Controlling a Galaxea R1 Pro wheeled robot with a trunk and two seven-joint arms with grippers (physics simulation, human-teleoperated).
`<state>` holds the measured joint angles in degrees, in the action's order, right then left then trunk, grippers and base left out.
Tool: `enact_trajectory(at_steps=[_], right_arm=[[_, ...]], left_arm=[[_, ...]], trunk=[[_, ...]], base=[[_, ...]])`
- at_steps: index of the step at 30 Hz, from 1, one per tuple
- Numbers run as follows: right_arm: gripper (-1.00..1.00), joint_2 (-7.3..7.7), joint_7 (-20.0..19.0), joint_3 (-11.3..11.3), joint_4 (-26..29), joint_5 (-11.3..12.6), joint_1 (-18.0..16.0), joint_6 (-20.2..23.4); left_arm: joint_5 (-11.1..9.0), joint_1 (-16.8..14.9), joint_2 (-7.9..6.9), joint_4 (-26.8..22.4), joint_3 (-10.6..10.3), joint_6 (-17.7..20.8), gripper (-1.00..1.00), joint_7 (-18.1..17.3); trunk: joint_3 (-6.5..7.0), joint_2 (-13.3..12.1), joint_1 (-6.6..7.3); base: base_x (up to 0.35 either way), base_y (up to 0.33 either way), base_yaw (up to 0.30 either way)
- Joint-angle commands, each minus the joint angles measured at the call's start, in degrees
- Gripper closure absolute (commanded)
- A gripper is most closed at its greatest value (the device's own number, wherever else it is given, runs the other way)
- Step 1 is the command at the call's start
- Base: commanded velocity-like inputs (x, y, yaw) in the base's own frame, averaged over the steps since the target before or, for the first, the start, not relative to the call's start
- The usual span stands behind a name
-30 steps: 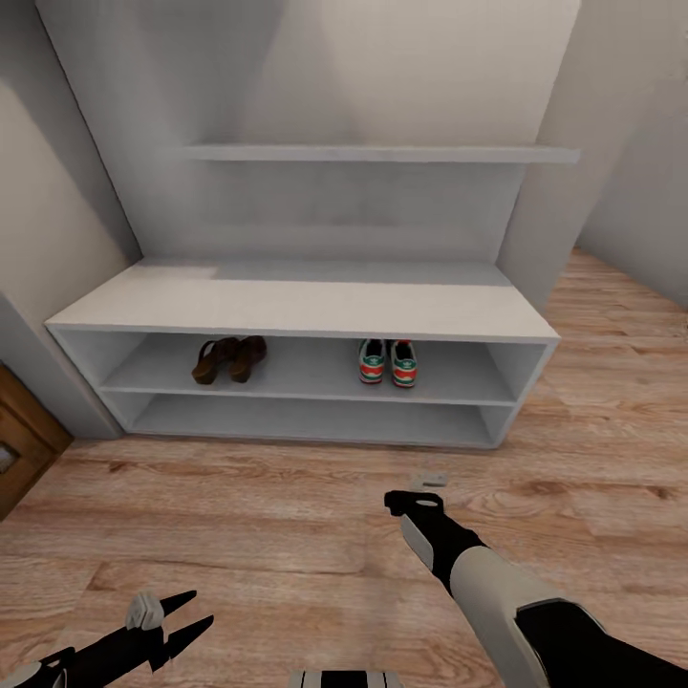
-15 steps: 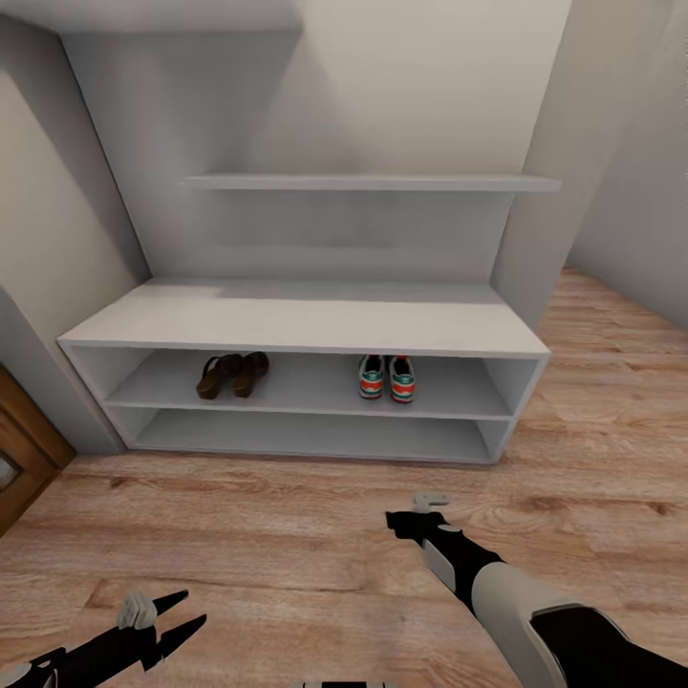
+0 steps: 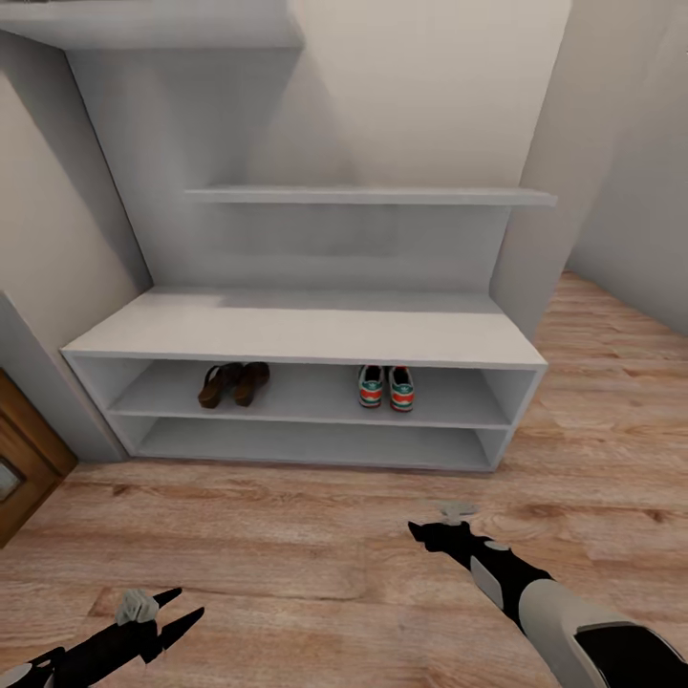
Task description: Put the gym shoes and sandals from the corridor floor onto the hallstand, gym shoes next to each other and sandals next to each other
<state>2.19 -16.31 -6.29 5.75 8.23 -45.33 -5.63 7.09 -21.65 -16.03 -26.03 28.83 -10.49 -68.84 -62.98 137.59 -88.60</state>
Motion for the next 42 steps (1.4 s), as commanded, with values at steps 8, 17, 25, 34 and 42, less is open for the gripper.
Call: enact_trajectory(at_steps=[8,17,25,34,42], right_arm=[[-1.00,4.31,-2.24,-1.37,-0.04,-0.26,0.76,-1.09],[-1.00,6.74,-2.56,-2.91,-0.15,-5.09,2.84,-5.86],[-1.00,6.78,-2.96,-3.09,-0.13,-7.26,7.66,-10.16],[-1.00,6.63,-2.61,-2.99,-0.20,-7.52,15.59,-15.26],[-1.00,5.93,12.42,-2.68,-1.60,-4.51,21.91,-22.96]], left_arm=[[0.87,-0.06,0.44,0.07,-0.24,-0.63,-1.00,5.63],[0.98,-0.06,0.60,0.10,-0.28,-0.67,-1.00,8.36],[0.91,-0.14,0.45,0.04,0.27,-0.67,-1.00,9.03],[0.94,-0.08,0.56,0.28,0.19,-0.72,-1.00,15.52],[0.54,0.76,0.66,5.04,0.18,-5.49,-1.00,24.39]], trunk=[[1.40,-3.20,1.77],[3.01,-6.81,3.75],[4.45,-10.02,5.51],[6.06,-13.63,7.48],[7.50,-16.84,9.24]], base=[[0.000,0.000,0.000],[0.000,0.000,0.000],[0.000,0.000,0.000],[0.000,0.000,0.000],[0.000,0.000,0.000]])
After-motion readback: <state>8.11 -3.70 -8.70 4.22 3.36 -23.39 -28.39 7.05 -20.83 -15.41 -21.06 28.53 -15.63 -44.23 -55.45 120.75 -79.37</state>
